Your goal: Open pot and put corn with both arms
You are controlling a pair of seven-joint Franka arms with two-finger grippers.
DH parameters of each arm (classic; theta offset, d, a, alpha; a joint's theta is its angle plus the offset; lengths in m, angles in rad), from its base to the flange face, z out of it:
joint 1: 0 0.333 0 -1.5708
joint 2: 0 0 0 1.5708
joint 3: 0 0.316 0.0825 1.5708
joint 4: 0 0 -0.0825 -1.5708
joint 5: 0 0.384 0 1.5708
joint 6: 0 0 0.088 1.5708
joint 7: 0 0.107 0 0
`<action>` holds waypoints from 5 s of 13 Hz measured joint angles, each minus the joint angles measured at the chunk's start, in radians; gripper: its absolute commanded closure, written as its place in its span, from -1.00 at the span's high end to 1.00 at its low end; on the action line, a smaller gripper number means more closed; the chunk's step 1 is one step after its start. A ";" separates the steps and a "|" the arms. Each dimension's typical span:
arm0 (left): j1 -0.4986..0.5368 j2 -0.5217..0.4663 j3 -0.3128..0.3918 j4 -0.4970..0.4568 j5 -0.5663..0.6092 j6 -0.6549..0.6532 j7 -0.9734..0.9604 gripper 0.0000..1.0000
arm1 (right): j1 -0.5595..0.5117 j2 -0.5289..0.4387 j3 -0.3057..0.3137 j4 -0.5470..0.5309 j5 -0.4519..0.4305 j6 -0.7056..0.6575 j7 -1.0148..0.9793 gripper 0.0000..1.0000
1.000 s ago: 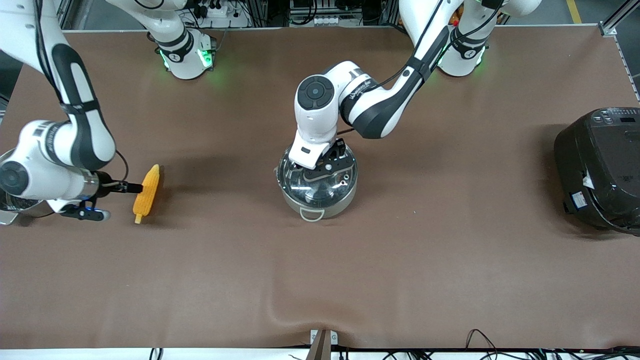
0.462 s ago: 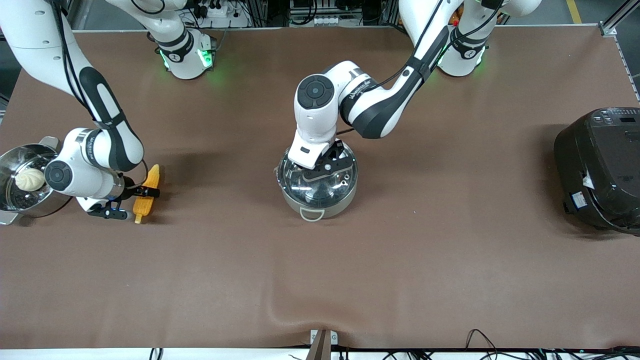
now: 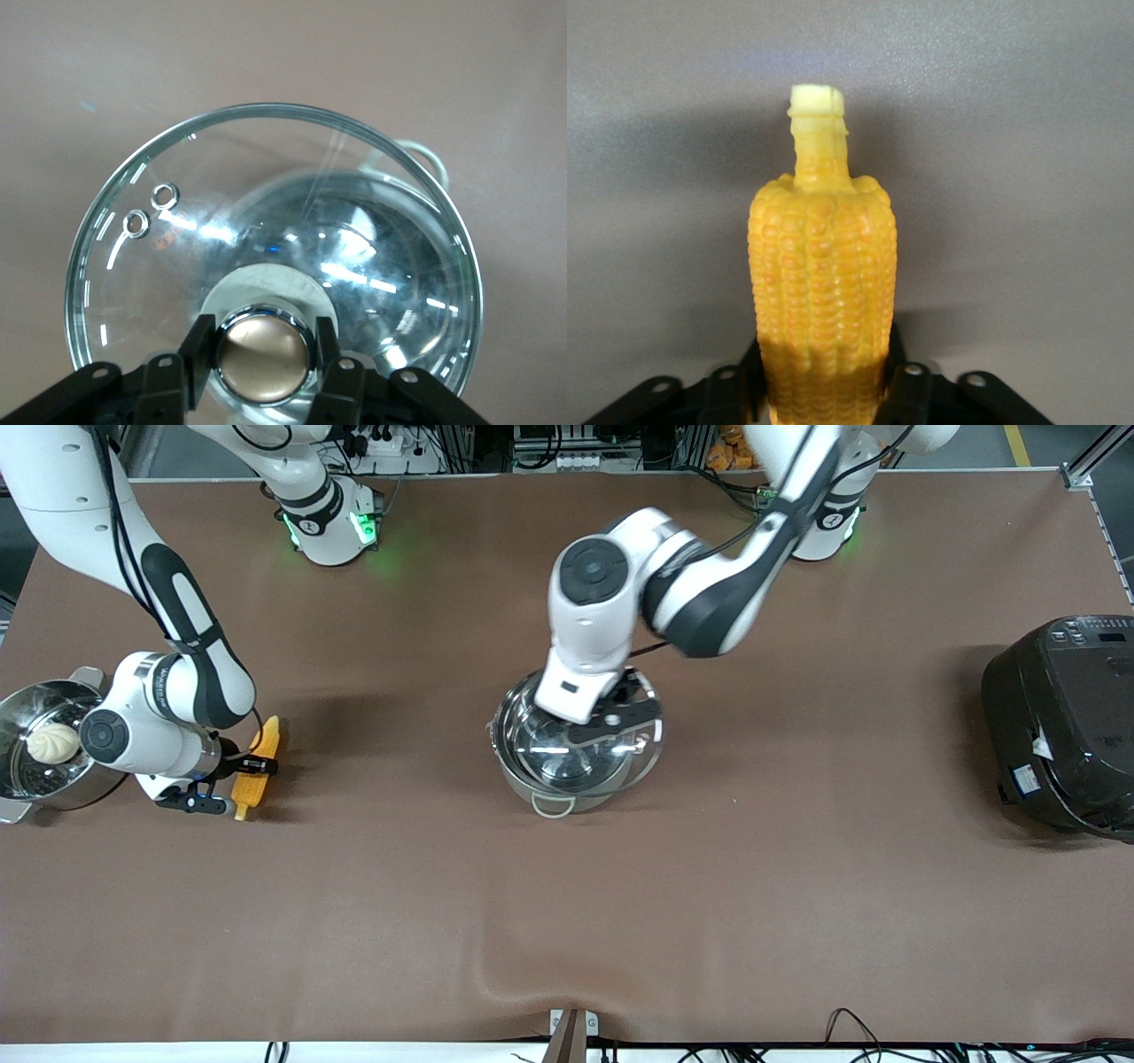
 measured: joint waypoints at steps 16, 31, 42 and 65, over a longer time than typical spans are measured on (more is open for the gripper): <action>0.534 -0.234 0.000 -0.580 0.003 0.242 0.628 -1.00 | 0.600 -0.175 0.136 0.418 0.008 -0.626 0.296 -1.00; 0.593 -0.167 -0.001 -0.852 0.038 0.663 0.687 1.00 | 0.792 0.204 0.132 0.796 0.003 -0.539 0.610 -1.00; 0.626 -0.276 -0.038 -0.247 0.041 -0.014 0.688 1.00 | 0.829 0.232 0.130 0.802 -0.044 -0.496 0.616 1.00; 0.663 -0.517 -0.062 -0.303 -0.014 -0.218 0.811 1.00 | 0.036 -0.447 0.098 0.421 -0.043 -0.845 -0.022 1.00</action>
